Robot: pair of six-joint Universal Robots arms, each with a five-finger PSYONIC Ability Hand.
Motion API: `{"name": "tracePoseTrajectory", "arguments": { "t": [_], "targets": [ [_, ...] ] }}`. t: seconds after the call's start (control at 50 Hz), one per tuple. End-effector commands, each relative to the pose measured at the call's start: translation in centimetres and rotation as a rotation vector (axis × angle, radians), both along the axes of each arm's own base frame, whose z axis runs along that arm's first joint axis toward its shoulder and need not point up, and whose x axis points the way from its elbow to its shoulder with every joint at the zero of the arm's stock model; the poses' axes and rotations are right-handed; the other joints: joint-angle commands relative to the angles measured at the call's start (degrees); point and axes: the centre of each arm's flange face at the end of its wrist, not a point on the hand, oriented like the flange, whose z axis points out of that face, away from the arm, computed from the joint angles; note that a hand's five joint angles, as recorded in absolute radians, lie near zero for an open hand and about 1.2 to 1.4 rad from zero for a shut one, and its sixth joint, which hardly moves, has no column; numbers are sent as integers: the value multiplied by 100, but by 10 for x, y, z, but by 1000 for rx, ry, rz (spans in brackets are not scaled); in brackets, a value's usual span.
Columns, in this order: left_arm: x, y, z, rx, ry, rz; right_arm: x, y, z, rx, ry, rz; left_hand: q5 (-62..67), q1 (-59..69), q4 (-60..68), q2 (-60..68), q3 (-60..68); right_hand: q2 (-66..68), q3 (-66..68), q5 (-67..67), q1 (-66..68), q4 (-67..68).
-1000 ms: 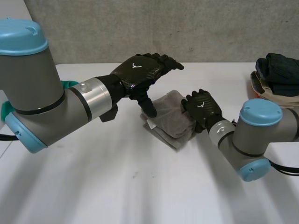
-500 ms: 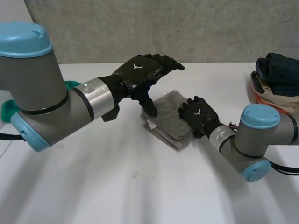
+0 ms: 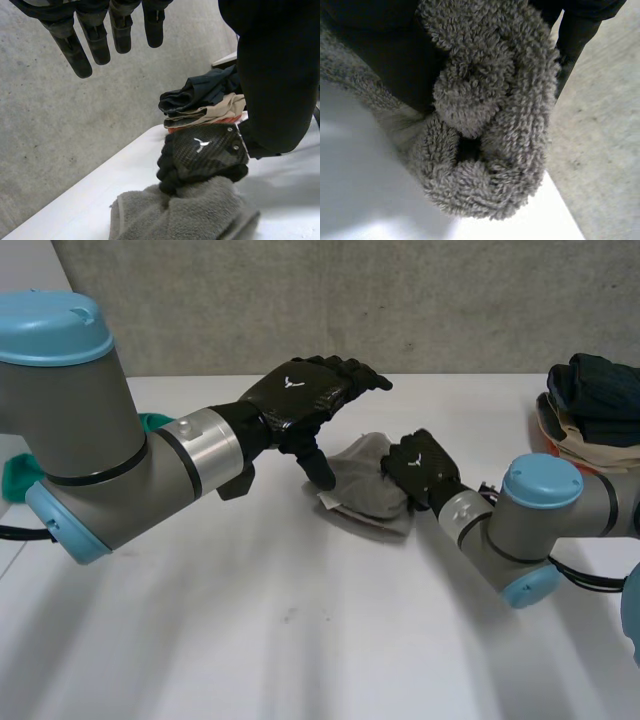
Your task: Fold the laundry.
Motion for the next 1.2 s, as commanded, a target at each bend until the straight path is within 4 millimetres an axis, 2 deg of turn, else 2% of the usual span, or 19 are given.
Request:
{"name": "tracePoseTrajectory", "arguments": {
  "t": [0.02,0.1,0.18,0.24,0.28,0.34,0.42,0.44,0.48,0.52,0.58,0.64,0.7,0.72,0.8,0.9,1.04,1.12,1.2],
  "targets": [
    [1,0,2,-6,2,2,7,-18,31,-118,-116,-9,-54,129,57,47,22,1441,1427,1756,2173,1270],
    [0,-2,7,-20,10,5,5,-35,76,-176,-265,-45,-54,129,57,47,22,1441,1427,1756,2173,1270],
    [0,-3,14,-40,21,8,-15,-57,129,-282,-417,-140,-54,129,57,47,22,1441,1427,1756,2173,1270],
    [-1,-3,20,-57,30,8,-68,-90,171,-432,-493,-266,-54,129,57,47,22,1441,1427,1756,2173,1270],
    [-1,-3,23,-63,35,8,-111,-111,190,-511,-500,-355,-54,129,57,47,22,1441,1427,1756,2173,1270],
    [-1,-2,23,-64,36,3,-153,-131,204,-579,-497,-430,-54,129,57,47,22,1441,1427,1756,2173,1270],
    [-3,1,23,-56,39,-3,-201,-157,186,-577,-462,-508,-87,95,24,13,-12,1441,1427,1756,2173,1270],
    [-3,2,22,-54,39,-6,-223,-167,171,-551,-438,-533,-104,78,7,-3,-29,1441,1427,1756,2173,1270],
    [-4,3,21,-50,39,-9,-239,-174,154,-507,-411,-542,-104,78,7,-4,-29,1441,1427,1756,2173,1270],
    [-5,4,21,-46,38,-12,-261,-182,112,-384,-370,-528,-104,78,7,-4,-29,1441,1427,1756,2173,1270],
    [-5,5,20,-44,37,-13,-266,-181,74,-262,-333,-477,-121,61,-10,-20,-46,1441,1427,1756,2173,1270],
    [-7,8,20,-41,37,-21,-273,-176,54,-190,-319,-466,-121,61,-10,-20,-46,1441,1427,1756,2173,1270],
    [-7,8,20,-43,38,-24,-280,-172,51,-172,-318,-483,-121,61,-10,-20,-46,-914,-928,-599,-182,-1085],
    [-8,9,20,-41,38,-24,-286,-170,59,-182,-317,-495,-121,61,-10,-20,-46,-3289,-3303,-2974,-2557,-3460],
    [-8,9,20,-41,38,-24,-288,-164,88,-223,-317,-499,-121,61,-10,-20,-46,-5559,-5573,-5244,-4827,-5730],
    [-7,14,27,-54,47,-31,-284,-146,133,-255,-316,-495,-121,61,-10,-20,-46,-5559,-5573,-5244,-4827,-5730],
    [-7,19,34,-70,57,-38,-283,-124,162,-186,-310,-518,-138,45,-27,-37,-62,-5559,-5573,-5244,-4827,-5730],
    [-5,23,39,-79,62,-41,-307,-111,178,-126,-293,-629,-155,28,-44,-54,-79,-5559,-5573,-5244,-4827,-5730],
    [-4,27,46,-94,72,-44,-325,-100,211,-201,-212,-780,-188,-6,-77,-88,-113,-5559,-5573,-5244,-4827,-5730]
  ]
}}
